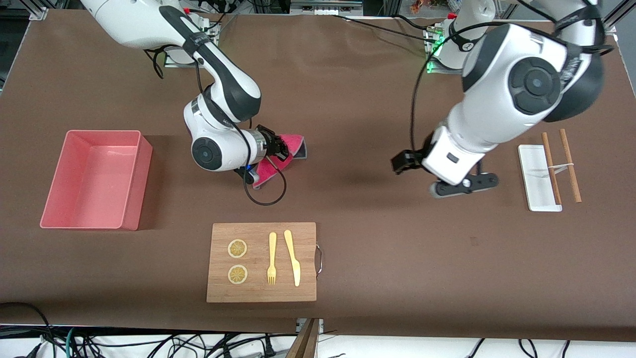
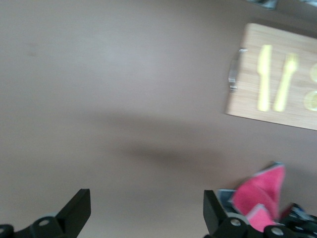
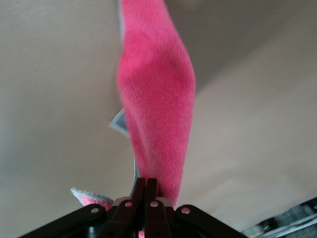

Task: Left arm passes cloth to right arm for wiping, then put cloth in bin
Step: 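Lower the cloth to the table beside the pink bin with the right gripper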

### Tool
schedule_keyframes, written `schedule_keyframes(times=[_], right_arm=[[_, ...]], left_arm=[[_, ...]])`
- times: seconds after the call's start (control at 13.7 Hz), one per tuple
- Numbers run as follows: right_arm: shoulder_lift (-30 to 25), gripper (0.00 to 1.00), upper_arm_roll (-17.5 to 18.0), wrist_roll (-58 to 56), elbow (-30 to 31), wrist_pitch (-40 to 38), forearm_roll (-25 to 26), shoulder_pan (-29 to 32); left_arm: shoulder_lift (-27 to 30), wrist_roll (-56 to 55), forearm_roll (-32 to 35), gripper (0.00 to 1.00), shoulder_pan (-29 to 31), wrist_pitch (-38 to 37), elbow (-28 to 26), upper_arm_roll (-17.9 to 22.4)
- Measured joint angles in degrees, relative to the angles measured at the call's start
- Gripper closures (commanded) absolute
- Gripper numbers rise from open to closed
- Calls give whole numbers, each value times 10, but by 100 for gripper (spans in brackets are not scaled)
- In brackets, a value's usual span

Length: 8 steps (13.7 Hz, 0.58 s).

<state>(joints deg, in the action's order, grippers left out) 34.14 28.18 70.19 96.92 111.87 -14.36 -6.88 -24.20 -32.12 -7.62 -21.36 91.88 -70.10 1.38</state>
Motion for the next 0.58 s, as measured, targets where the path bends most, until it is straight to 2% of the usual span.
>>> schedule_keyframes(times=[0.15,0.58], right_arm=[[6,100,-20,-47,11,0,33,0],[10,100,-160,-301,18,-12,46,21]], left_arm=[[11,27,36,0,13,-42,0,0],[56,167,54,0,70,-86,-14,10]])
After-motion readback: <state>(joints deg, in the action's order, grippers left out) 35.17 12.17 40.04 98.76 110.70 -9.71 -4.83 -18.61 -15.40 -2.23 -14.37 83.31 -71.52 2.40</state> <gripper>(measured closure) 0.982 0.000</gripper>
